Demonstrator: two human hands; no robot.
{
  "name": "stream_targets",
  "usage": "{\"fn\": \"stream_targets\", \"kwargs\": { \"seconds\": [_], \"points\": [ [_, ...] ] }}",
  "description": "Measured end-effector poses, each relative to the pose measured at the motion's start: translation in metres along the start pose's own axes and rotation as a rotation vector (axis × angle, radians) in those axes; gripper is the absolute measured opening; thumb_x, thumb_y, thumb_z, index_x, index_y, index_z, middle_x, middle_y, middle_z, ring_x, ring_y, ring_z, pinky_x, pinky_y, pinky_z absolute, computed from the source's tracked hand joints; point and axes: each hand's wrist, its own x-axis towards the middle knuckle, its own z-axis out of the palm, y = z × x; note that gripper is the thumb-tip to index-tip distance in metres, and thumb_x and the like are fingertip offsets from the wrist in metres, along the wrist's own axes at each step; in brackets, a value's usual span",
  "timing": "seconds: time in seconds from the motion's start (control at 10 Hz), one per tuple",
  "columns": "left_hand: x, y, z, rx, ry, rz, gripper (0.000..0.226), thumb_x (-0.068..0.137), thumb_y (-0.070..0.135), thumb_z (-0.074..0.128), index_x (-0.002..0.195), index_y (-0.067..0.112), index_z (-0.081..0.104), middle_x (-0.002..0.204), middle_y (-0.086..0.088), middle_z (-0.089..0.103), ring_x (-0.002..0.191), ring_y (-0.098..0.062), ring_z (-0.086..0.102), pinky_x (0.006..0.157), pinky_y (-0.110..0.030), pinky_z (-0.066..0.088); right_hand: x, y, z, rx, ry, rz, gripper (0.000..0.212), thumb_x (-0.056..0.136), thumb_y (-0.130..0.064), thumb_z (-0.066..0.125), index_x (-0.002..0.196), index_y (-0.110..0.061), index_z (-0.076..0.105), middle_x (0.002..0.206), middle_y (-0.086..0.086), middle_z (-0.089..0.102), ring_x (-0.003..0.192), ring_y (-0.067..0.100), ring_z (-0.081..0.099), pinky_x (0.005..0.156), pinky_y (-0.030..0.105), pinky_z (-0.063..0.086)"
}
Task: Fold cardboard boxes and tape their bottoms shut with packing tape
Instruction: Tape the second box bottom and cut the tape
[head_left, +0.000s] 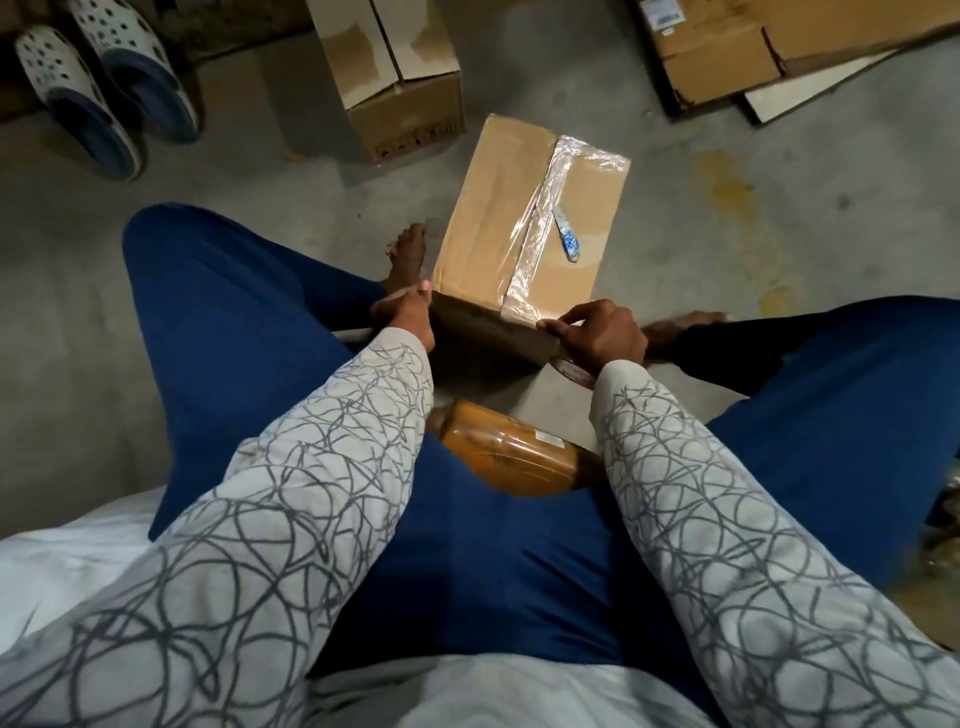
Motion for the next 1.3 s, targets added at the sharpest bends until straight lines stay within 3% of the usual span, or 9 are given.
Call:
{"fn": "stream_targets", "kwargs": {
  "seconds": [0.1,0.2,0.3,0.5,0.6,0.7,0.8,0.9,1.3],
  "points": [
    [-0.008,-0.016,-0.006,-0.053,-0.114,-0.086,0.074,0.096,0.042,0.062,0.153,0.005,0.033,0.157,-0.014,0.036,0.144,-0.027,0.037,0.117,-0.031,0.033,-0.004,-0.008,0.007,-0.015,0.064,0.055,0.040,0.089,-0.055,0.068,0.108,-0.021,0.076,0.103,0.005,0.073,0.086,0.020,0.058,0.072,0.030,0.040],
    [-0.023,-0.019,-0.016,0.362,-0.279,0.059,0.089,0.086,0.051,0.073,0.153,0.008,0.034,0.158,-0.012,0.035,0.144,-0.031,0.036,0.117,-0.045,0.034,-0.005,-0.013,0.012,0.001,0.092,0.111,0.037,0.088,-0.055,0.070,0.103,-0.022,0.077,0.098,0.005,0.073,0.081,0.019,0.054,0.073,0.031,0.043],
    [0.008,-0.033,0.001,0.347,-0.262,0.116,0.086,0.080,0.055,0.077,0.148,0.012,0.045,0.151,-0.013,0.046,0.137,-0.030,0.047,0.109,-0.047,0.046,-0.003,-0.015,0.013,0.008,0.108,0.142,0.039,0.085,-0.056,0.072,0.100,-0.021,0.077,0.095,0.005,0.074,0.085,0.024,0.064,0.077,0.035,0.052],
    [-0.044,-0.021,-0.023,0.150,-0.435,0.028,0.067,0.103,0.027,0.056,0.155,0.002,0.022,0.159,-0.017,0.031,0.145,-0.033,0.034,0.116,-0.034,0.031,-0.007,-0.027,0.016,-0.037,0.141,0.151,0.037,0.084,-0.053,0.073,0.101,-0.020,0.078,0.095,0.004,0.074,0.089,0.026,0.067,0.072,0.031,0.045],
    [-0.029,-0.014,-0.006,0.174,-0.416,-0.014,0.068,0.097,0.036,0.061,0.152,0.011,0.031,0.154,-0.013,0.039,0.139,-0.034,0.042,0.112,-0.053,0.039,-0.008,-0.030,0.017,-0.044,0.150,0.165,0.037,0.084,-0.053,0.073,0.103,-0.021,0.077,0.098,0.006,0.075,0.093,0.029,0.069,0.074,0.033,0.047],
    [-0.005,-0.015,-0.002,0.215,-0.504,-0.040,0.052,0.103,0.032,0.048,0.151,0.016,0.037,0.149,-0.009,0.045,0.138,-0.033,0.045,0.110,-0.056,0.037,-0.008,-0.028,0.017,-0.034,0.147,0.154,0.037,0.085,-0.053,0.072,0.107,-0.023,0.075,0.105,0.007,0.074,0.100,0.031,0.068,0.078,0.034,0.047],
    [0.041,-0.031,0.016,0.232,-0.644,-0.015,0.073,0.094,0.014,0.064,0.155,0.009,0.026,0.147,-0.011,0.042,0.139,-0.039,0.043,0.113,-0.053,0.039,-0.008,-0.028,0.016,-0.021,0.158,0.126,0.040,0.086,-0.052,0.071,0.114,-0.024,0.071,0.111,0.007,0.073,0.106,0.029,0.066,0.082,0.034,0.046],
    [-0.002,-0.012,0.004,0.220,-0.576,-0.123,0.062,0.100,0.042,0.054,0.154,0.018,0.034,0.157,-0.007,0.039,0.143,-0.030,0.037,0.117,-0.055,0.030,-0.008,-0.027,0.016,-0.022,0.162,0.112,0.041,0.085,-0.054,0.072,0.113,-0.024,0.070,0.111,0.006,0.072,0.105,0.029,0.067,0.077,0.033,0.043],
    [-0.023,0.001,0.004,0.357,-0.507,-0.120,0.053,0.095,0.033,0.054,0.145,0.024,0.039,0.145,-0.002,0.050,0.126,-0.027,0.055,0.098,-0.054,0.046,-0.003,0.001,-0.014,0.231,-0.202,-0.012,0.054,0.068,-0.074,0.074,0.106,-0.036,0.067,0.118,-0.002,0.068,0.104,0.019,0.066,0.095,0.042,0.055]
  ]
}}
